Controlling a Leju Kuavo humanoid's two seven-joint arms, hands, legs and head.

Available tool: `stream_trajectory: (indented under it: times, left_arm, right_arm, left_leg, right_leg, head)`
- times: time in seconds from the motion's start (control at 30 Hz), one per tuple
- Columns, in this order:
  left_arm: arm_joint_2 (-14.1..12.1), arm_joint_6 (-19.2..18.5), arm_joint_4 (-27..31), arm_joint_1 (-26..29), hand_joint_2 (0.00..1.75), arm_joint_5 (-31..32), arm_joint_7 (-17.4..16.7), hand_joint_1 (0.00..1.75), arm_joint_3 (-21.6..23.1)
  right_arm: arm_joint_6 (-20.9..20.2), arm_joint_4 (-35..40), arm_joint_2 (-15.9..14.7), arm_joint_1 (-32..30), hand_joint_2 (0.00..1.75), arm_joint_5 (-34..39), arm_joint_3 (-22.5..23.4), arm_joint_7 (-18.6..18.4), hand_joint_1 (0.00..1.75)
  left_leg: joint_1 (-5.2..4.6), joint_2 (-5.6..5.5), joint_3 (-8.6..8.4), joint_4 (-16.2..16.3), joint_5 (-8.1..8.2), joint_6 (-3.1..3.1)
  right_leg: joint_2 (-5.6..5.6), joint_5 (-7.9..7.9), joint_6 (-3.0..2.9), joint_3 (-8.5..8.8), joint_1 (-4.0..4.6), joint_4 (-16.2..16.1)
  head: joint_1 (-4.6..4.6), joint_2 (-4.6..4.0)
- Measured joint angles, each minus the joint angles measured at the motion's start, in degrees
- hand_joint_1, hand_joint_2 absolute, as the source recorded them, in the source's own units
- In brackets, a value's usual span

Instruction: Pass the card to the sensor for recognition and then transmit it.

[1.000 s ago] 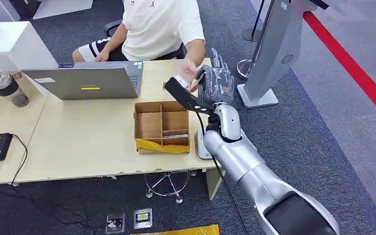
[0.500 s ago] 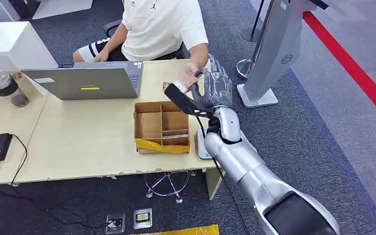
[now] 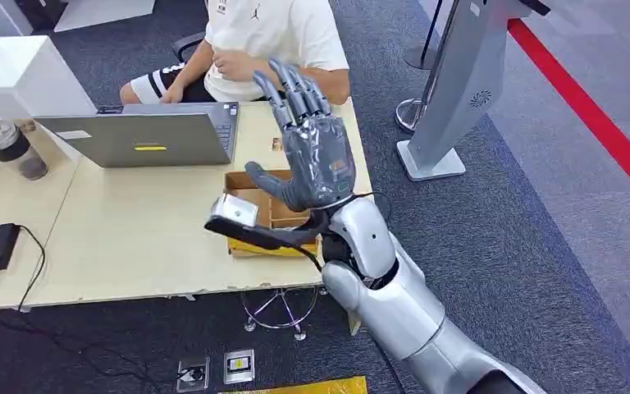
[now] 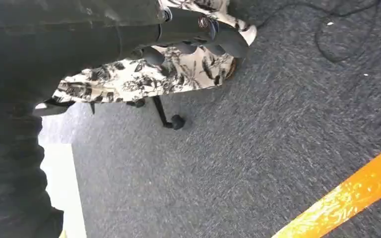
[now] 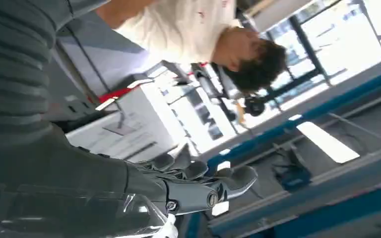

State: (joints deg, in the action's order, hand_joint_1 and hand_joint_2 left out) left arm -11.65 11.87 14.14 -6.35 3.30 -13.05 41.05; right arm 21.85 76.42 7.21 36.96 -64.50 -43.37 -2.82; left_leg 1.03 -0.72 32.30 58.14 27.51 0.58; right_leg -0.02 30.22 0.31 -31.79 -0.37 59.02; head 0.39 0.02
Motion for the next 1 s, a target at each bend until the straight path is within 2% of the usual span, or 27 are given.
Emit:
stream_trajectory:
  times: [0.13,0.27,0.33,0.43,0.6,0.73,0.87,1.0]
  left_arm:
    - [0.02,0.04,0.0,0.01,1.75,-0.68,-2.08,0.0,-0.02]
    - [0.0,0.02,0.0,-0.01,1.75,-0.76,-2.49,0.0,-0.02]
    - [0.0,0.0,0.0,-0.01,1.75,-0.74,-2.01,0.0,-0.02]
    - [-0.2,0.0,0.0,-0.03,1.75,-0.59,-0.66,0.0,-0.02]
    - [-0.31,0.0,0.0,-0.05,1.75,-0.06,0.55,0.0,-0.02]
    - [-0.33,-0.04,0.0,-0.06,1.75,-0.02,0.96,0.0,-0.02]
    - [-0.31,-0.04,0.0,-0.01,1.75,-0.06,0.96,0.0,-0.02]
    - [-0.31,0.02,0.0,0.0,1.75,-0.3,0.92,0.0,-0.02]
  right_arm:
    - [-4.09,7.04,-0.9,-2.43,1.75,-3.59,-5.38,2.23,0.0]
    - [-13.8,9.41,-1.81,-3.3,1.75,-4.61,-10.19,1.57,0.0]
    - [-15.89,9.0,-2.21,-3.4,1.75,-4.85,-12.22,1.04,0.0]
    - [-16.32,6.23,-2.54,-3.32,1.75,-4.52,-14.29,0.34,0.0]
    - [-14.92,-2.9,-2.29,-2.65,1.75,-3.8,-15.89,-0.4,0.0]
    - [-12.15,-12.02,-1.14,-1.19,1.75,-3.49,-16.76,-0.88,0.0]
    - [-11.1,-17.06,-0.26,-0.52,1.75,-3.01,-16.85,-1.71,0.0]
    - [-8.02,-21.97,0.7,0.72,1.75,-1.05,-16.52,-1.97,0.0]
  left_leg:
    - [0.0,0.01,-0.01,0.0,0.0,0.0]
    - [0.0,0.01,-0.01,0.0,-0.01,0.0]
    - [0.0,0.0,0.0,0.0,-0.01,0.0]
    - [0.0,-0.01,0.0,0.0,-0.01,0.0]
    - [0.0,-0.04,0.04,0.0,-0.01,0.0]
    - [0.0,-0.04,0.04,0.0,-0.02,0.0]
    - [0.0,-0.03,0.06,0.0,-0.02,0.0]
    - [0.0,-0.03,0.06,0.0,-0.02,0.0]
  right_leg:
    - [0.0,0.0,0.0,0.0,0.0,-0.01]
    - [0.01,-0.01,0.0,0.01,0.0,-0.01]
    - [-0.01,-0.01,0.0,0.01,0.0,-0.01]
    - [-0.01,-0.01,0.0,0.02,0.0,0.0]
    - [-0.05,-0.01,0.0,0.02,0.0,0.0]
    - [-0.05,-0.02,0.01,0.01,0.0,0.0]
    - [-0.02,-0.02,0.01,-0.02,0.0,0.01]
    - [-0.03,-0.01,0.0,-0.02,0.0,0.0]
  head:
    - [0.04,0.0]
    - [0.02,0.0]
    - [0.02,0.0]
    - [0.02,0.0]
    - [0.04,0.0]
    - [0.04,0.0]
    - [0.02,0.0]
    - [0.04,0.0]
